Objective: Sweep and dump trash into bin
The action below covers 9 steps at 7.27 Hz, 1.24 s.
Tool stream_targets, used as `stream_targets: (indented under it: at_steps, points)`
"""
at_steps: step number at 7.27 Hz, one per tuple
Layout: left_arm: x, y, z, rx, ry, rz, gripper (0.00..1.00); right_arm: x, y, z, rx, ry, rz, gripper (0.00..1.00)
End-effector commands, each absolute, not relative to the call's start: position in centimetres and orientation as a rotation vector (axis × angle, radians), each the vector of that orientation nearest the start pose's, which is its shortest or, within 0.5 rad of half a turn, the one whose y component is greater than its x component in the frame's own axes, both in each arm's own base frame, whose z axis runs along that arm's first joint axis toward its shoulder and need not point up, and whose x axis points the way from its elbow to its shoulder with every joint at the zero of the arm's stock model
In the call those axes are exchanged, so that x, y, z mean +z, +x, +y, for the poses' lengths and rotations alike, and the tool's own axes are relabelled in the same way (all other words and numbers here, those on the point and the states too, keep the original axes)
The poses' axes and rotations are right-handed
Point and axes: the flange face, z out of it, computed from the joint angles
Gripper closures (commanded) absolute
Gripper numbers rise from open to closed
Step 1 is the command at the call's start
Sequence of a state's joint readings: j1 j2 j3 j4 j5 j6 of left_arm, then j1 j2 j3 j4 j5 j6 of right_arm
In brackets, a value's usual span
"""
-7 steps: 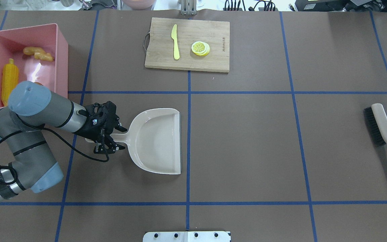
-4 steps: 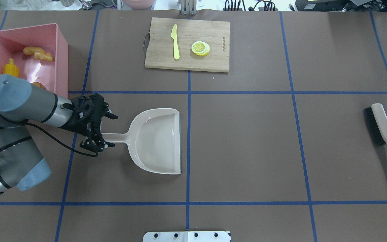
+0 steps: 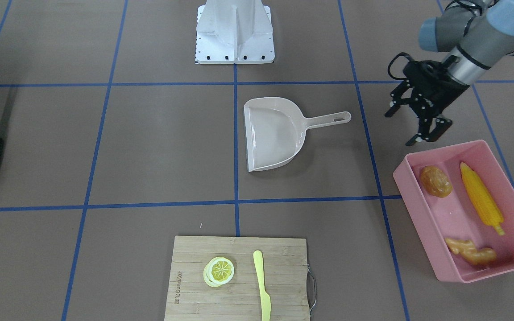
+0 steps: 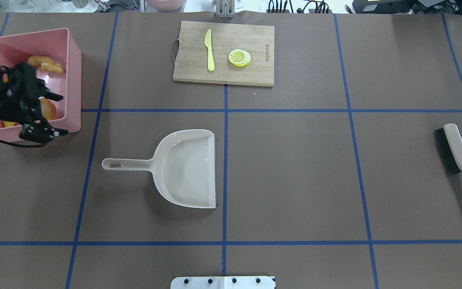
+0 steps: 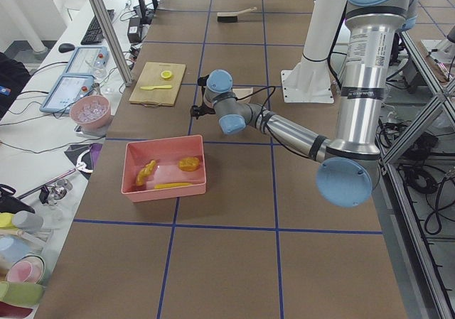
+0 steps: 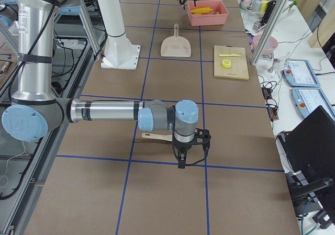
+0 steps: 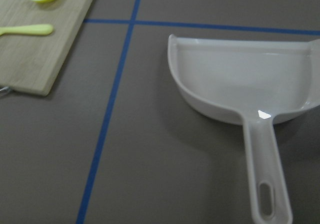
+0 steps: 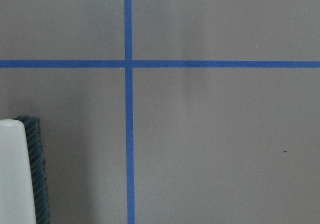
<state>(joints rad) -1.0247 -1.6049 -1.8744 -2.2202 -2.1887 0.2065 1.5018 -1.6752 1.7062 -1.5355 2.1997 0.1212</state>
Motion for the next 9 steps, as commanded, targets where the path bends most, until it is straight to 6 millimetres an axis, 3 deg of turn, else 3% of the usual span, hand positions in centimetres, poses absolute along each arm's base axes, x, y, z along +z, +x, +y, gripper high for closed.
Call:
stream_targets:
  at_steps: [1, 2, 3, 4, 5, 6, 7, 8, 9]
  points:
    - [47.2, 7.3, -48.9, 0.695, 0.686, 0.638, 0.02, 64.8, 4.3, -45.6, 0.030, 0.002, -0.632, 0.00]
    - [49.1, 2.0, -48.6, 0.580, 0.626, 0.611, 0.02, 64.7, 4.3, -45.7, 0.030, 0.004, -0.632, 0.00]
    - [51.5, -0.7, -47.2, 0.498, 0.540, 0.608, 0.02, 64.7, 4.3, -45.7, 0.030, 0.004, -0.632, 0.00]
    - [53.1, -5.2, -46.8, 0.360, 0.413, 0.609, 0.02, 64.8, 4.3, -45.6, 0.030, 0.002, -0.632, 0.00]
    - [53.3, -7.4, -47.4, 0.267, 0.299, 0.692, 0.02, 64.8, 4.3, -45.6, 0.030, 0.002, -0.632, 0.00]
    - [53.8, -10.0, -46.7, 0.158, 0.206, 0.771, 0.02, 64.7, 4.3, -45.7, 0.030, 0.004, -0.632, 0.00]
    - [54.9, -11.1, -45.7, 0.109, 0.160, 0.778, 0.02, 64.7, 4.3, -45.7, 0.030, 0.004, -0.632, 0.00]
    - [56.7, -13.2, -45.0, 0.048, 0.136, 0.780, 0.02, 64.8, 4.3, -45.6, 0.029, 0.002, -0.632, 0.00]
    - [60.6, -15.6, -44.1, -0.018, 0.099, 0.793, 0.02, 64.8, 4.3, -45.6, 0.030, 0.002, -0.632, 0.00]
